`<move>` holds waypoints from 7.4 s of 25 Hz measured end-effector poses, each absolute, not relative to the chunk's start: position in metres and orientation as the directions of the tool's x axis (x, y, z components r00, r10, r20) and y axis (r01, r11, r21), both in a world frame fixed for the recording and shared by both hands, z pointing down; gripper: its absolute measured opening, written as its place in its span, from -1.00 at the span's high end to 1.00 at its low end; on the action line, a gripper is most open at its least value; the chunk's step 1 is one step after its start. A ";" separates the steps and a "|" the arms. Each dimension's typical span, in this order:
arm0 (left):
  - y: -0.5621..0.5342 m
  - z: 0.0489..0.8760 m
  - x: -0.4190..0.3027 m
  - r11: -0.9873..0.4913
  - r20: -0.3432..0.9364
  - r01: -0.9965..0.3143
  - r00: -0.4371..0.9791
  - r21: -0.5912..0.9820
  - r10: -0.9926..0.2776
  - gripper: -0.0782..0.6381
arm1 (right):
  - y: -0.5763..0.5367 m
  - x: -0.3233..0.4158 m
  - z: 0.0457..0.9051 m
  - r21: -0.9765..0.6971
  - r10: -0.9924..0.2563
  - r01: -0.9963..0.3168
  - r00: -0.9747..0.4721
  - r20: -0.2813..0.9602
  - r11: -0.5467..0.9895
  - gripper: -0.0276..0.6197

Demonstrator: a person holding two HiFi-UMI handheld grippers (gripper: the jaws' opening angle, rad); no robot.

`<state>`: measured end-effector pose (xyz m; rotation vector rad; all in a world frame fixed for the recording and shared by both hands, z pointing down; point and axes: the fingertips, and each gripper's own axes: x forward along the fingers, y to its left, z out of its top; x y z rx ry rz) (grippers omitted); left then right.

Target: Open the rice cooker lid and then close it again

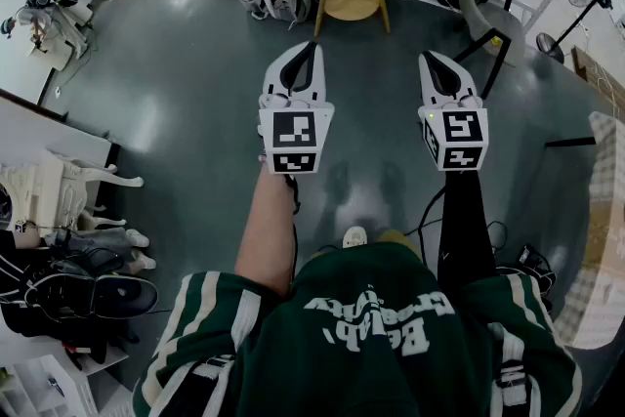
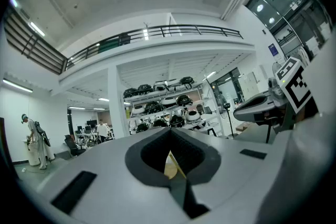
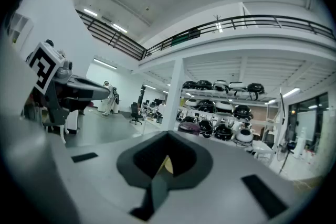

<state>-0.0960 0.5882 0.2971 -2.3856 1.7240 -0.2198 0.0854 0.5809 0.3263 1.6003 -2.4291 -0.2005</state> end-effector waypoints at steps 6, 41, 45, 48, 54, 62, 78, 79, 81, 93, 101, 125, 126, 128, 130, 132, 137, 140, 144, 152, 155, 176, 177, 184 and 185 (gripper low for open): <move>0.589 0.298 -0.102 -0.300 -0.003 -0.927 0.308 -0.226 -0.951 0.78 | 0.585 0.073 0.327 0.226 -0.906 -0.878 -0.414 0.087 0.422 0.90; 0.322 0.302 -0.029 -0.304 0.012 -0.944 0.305 -0.130 -0.952 0.35 | 0.300 0.137 0.332 0.140 -0.855 -0.843 -0.515 0.060 0.519 0.57; 0.294 0.302 -0.016 -0.306 0.012 -0.942 0.307 -0.140 -0.952 0.35 | 0.271 0.146 0.331 0.141 -0.849 -0.838 -0.526 0.052 0.528 0.57; 0.275 0.304 -0.010 -0.299 0.014 -0.942 0.300 -0.153 -0.954 0.35 | 0.249 0.150 0.332 0.145 -0.843 -0.832 -0.535 0.051 0.536 0.57; 0.240 0.307 -0.004 -0.285 0.008 -0.946 0.287 -0.157 -0.958 0.35 | 0.215 0.156 0.325 0.169 -0.838 -0.823 -0.544 0.035 0.542 0.57; 0.202 0.305 0.004 -0.316 0.003 -0.936 0.319 -0.154 -0.948 0.35 | 0.182 0.163 0.320 0.169 -0.853 -0.839 -0.522 0.019 0.517 0.56; 0.083 0.303 -0.020 -0.377 -0.027 -0.916 0.384 -0.135 -0.923 0.34 | 0.073 0.130 0.308 0.214 -0.867 -0.850 -0.497 -0.020 0.482 0.56; 0.072 0.302 -0.022 -0.383 -0.027 -0.914 0.389 -0.133 -0.921 0.34 | 0.063 0.127 0.306 0.217 -0.868 -0.850 -0.496 -0.021 0.480 0.56; 0.049 0.300 -0.024 -0.394 -0.027 -0.910 0.401 -0.126 -0.916 0.33 | 0.043 0.123 0.303 0.224 -0.871 -0.851 -0.491 -0.020 0.475 0.55; -0.090 0.303 -0.045 -0.461 0.018 -0.882 0.462 -0.097 -0.887 0.33 | -0.089 0.089 0.305 0.225 -0.882 -0.857 -0.472 0.020 0.464 0.54; -0.182 0.304 -0.063 -0.532 0.006 -0.844 0.533 -0.061 -0.846 0.33 | -0.191 0.048 0.303 0.225 -0.878 -0.854 -0.478 0.018 0.469 0.53; -0.351 0.421 -0.033 -0.544 0.304 -0.839 0.515 -0.010 -0.801 0.40 | -0.361 0.068 0.390 0.112 -0.827 -0.823 -0.539 0.160 0.558 0.50; -0.357 0.428 -0.031 -0.543 0.324 -0.840 0.510 -0.015 -0.797 0.40 | -0.369 0.069 0.394 0.108 -0.822 -0.818 -0.546 0.163 0.565 0.50; -0.367 0.441 -0.029 -0.543 0.362 -0.840 0.500 -0.021 -0.787 0.40 | -0.382 0.068 0.400 0.105 -0.812 -0.809 -0.559 0.167 0.579 0.50; -0.373 0.454 -0.030 -0.540 0.396 -0.842 0.490 -0.016 -0.776 0.39 | -0.392 0.065 0.402 0.104 -0.801 -0.798 -0.575 0.167 0.594 0.50; -0.377 0.468 -0.029 -0.539 0.432 -0.842 0.482 -0.010 -0.762 0.39 | -0.398 0.064 0.405 0.104 -0.790 -0.787 -0.590 0.165 0.609 0.50; -0.387 0.501 -0.023 -0.543 0.516 -0.839 0.469 0.009 -0.716 0.39 | -0.413 0.068 0.413 0.102 -0.780 -0.777 -0.602 0.168 0.621 0.49; -0.389 0.513 -0.017 -0.547 0.548 -0.837 0.467 0.020 -0.694 0.38 | -0.416 0.074 0.417 0.100 -0.778 -0.776 -0.603 0.174 0.623 0.49; -0.391 0.522 -0.014 -0.541 0.582 -0.840 0.452 0.023 -0.677 0.36 | -0.421 0.087 0.418 0.098 -0.785 -0.783 -0.594 0.174 0.614 0.49; -0.392 0.523 -0.013 -0.503 0.594 -0.864 0.419 0.027 -0.687 0.38 | -0.423 0.099 0.420 0.091 -0.794 -0.793 -0.583 0.170 0.602 0.49; -0.392 0.523 -0.014 -0.493 0.581 -0.870 0.411 0.019 -0.702 0.37 | -0.422 0.099 0.418 0.098 -0.796 -0.794 -0.582 0.166 0.600 0.49; -0.388 0.521 -0.015 -0.480 0.560 -0.877 0.408 0.020 -0.721 0.30 | -0.414 0.100 0.403 0.137 -0.798 -0.787 -0.584 0.148 0.601 0.48; -0.388 0.521 -0.015 -0.480 0.560 -0.877 0.407 0.018 -0.722 0.30 | -0.414 0.101 0.403 0.136 -0.799 -0.789 -0.583 0.147 0.600 0.48; -0.386 0.520 -0.013 -0.480 0.560 -0.877 0.400 0.005 -0.725 0.26 | -0.415 0.103 0.395 0.137 -0.802 -0.791 -0.582 0.133 0.596 0.48; -0.386 0.520 -0.013 -0.480 0.560 -0.877 0.399 0.003 -0.726 0.26 | -0.415 0.103 0.394 0.138 -0.802 -0.790 -0.583 0.131 0.597 0.48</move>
